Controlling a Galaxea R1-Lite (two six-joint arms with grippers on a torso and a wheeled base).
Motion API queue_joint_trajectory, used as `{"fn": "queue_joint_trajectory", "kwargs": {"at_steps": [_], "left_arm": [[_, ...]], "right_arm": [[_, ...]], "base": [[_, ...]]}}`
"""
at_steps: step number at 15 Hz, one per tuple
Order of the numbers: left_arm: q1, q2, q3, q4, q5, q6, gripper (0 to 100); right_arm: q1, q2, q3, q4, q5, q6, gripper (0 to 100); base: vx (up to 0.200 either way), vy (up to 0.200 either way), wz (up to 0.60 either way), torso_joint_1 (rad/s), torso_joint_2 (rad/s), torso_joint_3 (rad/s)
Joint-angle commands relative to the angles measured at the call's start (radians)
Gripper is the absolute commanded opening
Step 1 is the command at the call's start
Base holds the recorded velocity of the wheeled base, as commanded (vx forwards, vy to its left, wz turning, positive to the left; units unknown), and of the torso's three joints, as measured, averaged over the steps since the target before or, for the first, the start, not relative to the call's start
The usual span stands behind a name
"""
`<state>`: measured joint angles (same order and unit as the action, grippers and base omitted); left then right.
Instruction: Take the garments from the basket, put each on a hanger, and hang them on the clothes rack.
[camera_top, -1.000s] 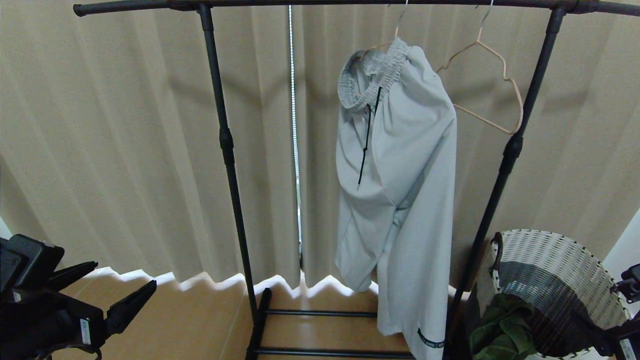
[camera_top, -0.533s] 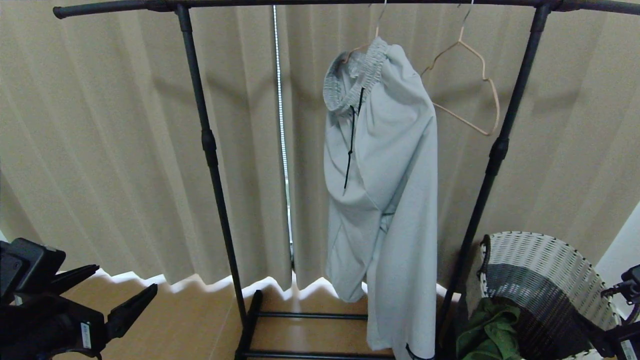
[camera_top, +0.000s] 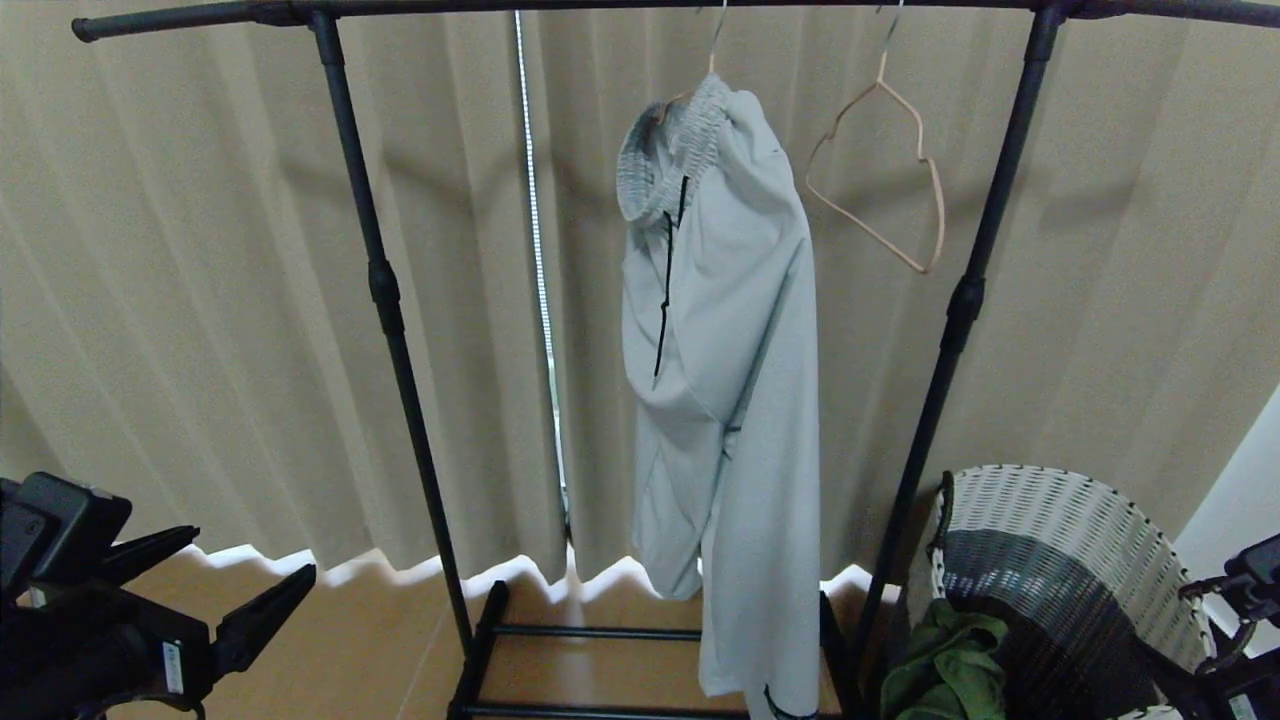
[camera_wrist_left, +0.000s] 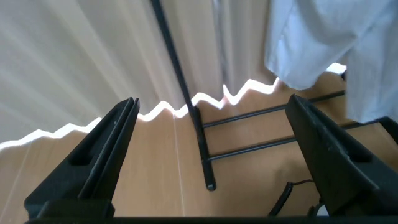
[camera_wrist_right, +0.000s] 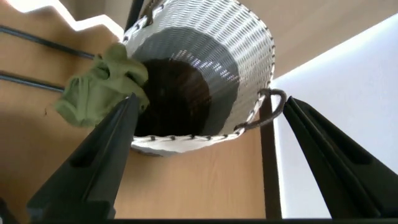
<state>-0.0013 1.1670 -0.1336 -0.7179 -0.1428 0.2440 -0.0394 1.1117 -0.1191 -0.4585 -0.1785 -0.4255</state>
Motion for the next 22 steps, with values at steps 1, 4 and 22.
{"fn": "queue_joint_trajectory", "kwargs": {"at_steps": [1, 4, 22], "left_arm": [[-0.002, 0.000, -0.008, 0.000, -0.001, -0.002, 100], [-0.043, -0.003, -0.012, 0.000, 0.000, -0.005, 100], [-0.071, -0.015, -0.012, 0.000, -0.001, -0.006, 100]], "right_arm": [[0.029, 0.076, 0.007, -0.003, 0.059, -0.001, 100], [0.027, 0.229, -0.017, -0.005, 0.129, -0.004, 100], [-0.039, 0.703, -0.146, -0.022, 0.071, -0.002, 100]], "base": [[0.000, 0.000, 0.00, 0.000, 0.00, 0.000], [0.000, 0.000, 0.00, 0.000, 0.00, 0.000], [0.044, 0.000, 0.00, -0.002, 0.00, 0.001]]}}
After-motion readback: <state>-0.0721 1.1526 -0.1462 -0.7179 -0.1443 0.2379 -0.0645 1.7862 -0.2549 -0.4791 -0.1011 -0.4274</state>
